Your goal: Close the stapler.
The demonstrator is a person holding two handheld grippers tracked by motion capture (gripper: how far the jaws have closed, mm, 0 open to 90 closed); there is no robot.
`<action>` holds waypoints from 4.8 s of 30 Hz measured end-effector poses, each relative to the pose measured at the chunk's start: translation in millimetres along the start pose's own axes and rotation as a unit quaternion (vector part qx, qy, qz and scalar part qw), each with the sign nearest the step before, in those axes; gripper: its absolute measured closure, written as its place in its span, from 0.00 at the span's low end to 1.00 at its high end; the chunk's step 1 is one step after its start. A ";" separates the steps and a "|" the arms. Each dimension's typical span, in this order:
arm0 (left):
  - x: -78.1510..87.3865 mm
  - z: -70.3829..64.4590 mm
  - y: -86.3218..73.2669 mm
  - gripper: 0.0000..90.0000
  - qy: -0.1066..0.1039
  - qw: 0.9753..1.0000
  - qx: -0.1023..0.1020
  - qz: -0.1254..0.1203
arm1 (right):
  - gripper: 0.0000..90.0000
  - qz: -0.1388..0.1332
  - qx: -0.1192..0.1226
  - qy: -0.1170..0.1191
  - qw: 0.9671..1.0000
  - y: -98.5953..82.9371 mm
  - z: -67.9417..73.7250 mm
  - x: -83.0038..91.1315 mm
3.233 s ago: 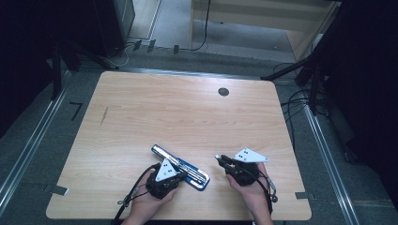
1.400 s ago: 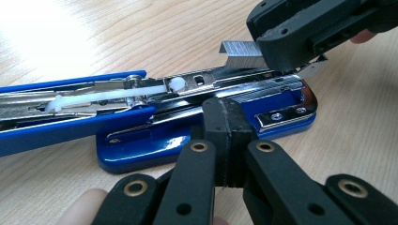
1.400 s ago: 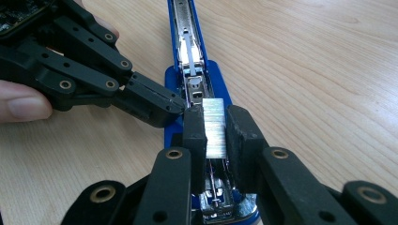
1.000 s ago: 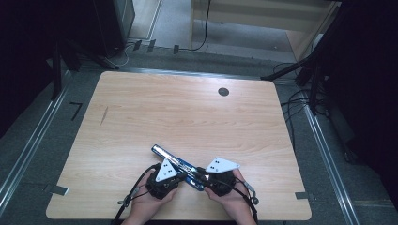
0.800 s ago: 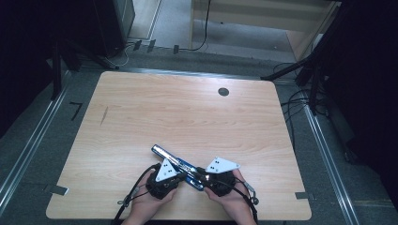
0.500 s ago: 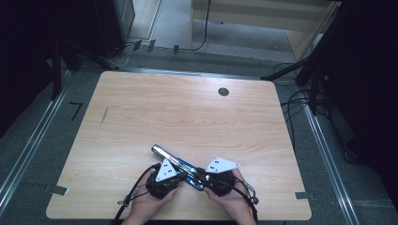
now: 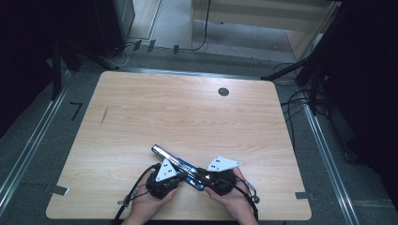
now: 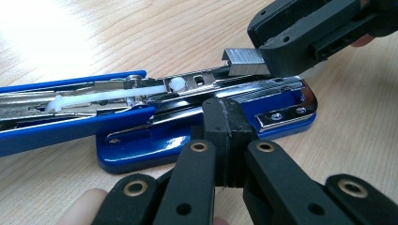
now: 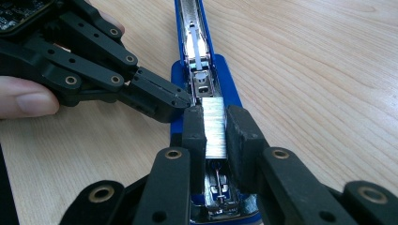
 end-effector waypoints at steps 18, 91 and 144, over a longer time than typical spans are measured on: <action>0.1 0.2 0.0 1.00 0.000 1.000 0.000 0.001 | 0.97 -0.005 -0.003 -0.003 1.000 -0.7 -1.5 0.5; -0.1 -0.1 0.0 1.00 0.000 1.000 0.000 0.000 | 0.89 -0.004 0.016 0.004 1.000 0.2 -0.8 3.2; -0.1 -0.1 0.0 1.00 0.000 1.000 0.000 0.000 | 0.89 0.017 0.046 -0.005 0.999 5.5 2.7 4.3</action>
Point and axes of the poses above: each handheld gripper's, and its own axes: x roughly backward along the jaws, y roughly out of its top, z roughly to its left, the point moved 3 cm from there along -x, roughly forward along the jaws, and after that the axes turned 6 degrees about -y, right-handed, at the moved point
